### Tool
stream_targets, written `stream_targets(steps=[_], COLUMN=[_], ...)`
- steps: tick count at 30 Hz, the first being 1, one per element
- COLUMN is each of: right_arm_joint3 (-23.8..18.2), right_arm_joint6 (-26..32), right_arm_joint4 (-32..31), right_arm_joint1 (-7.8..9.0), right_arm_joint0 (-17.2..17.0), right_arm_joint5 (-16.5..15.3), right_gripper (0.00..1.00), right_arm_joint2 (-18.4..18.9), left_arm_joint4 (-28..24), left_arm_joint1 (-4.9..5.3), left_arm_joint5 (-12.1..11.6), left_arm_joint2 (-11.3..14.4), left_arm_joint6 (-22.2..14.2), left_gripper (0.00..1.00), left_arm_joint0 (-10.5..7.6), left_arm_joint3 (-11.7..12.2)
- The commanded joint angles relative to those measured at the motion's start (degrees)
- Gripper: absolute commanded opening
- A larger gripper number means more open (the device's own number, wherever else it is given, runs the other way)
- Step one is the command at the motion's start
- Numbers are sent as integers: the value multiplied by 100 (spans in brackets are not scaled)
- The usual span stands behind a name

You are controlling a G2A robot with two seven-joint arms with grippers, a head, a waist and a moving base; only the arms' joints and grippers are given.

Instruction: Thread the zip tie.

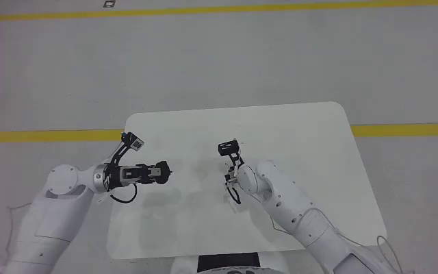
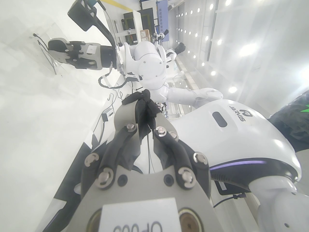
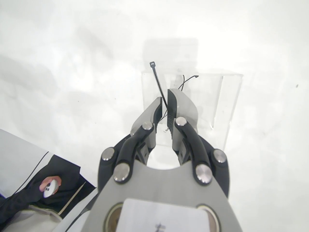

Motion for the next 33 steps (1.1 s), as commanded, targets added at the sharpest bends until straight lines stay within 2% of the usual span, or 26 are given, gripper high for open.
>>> stream_targets(steps=[1, 11, 18, 28, 33], right_arm_joint3=[-4, -283, -709, -1469, -1605], right_arm_joint6=[-14, -16, -70, -705, -1063], right_arm_joint4=[20, 94, 260, 1187, 1878], right_arm_joint1=[-6, 38, 95, 200, 248], right_arm_joint0=[-9, -138, -326, -936, -1215], right_arm_joint5=[0, -114, -224, -584, -1020], right_gripper=[0, 0, 0, 0, 0], right_arm_joint2=[35, 282, 564, 1260, 1600], left_arm_joint4=[0, 0, 0, 0, 0], left_arm_joint1=[0, 0, 0, 0, 0], left_arm_joint5=[0, 0, 0, 0, 0], left_arm_joint2=[0, 0, 0, 0, 0], left_arm_joint6=[0, 0, 0, 0, 0], left_gripper=[0, 0, 0, 0, 0], left_arm_joint0=[0, 0, 0, 0, 0], left_arm_joint3=[0, 0, 0, 0, 0])
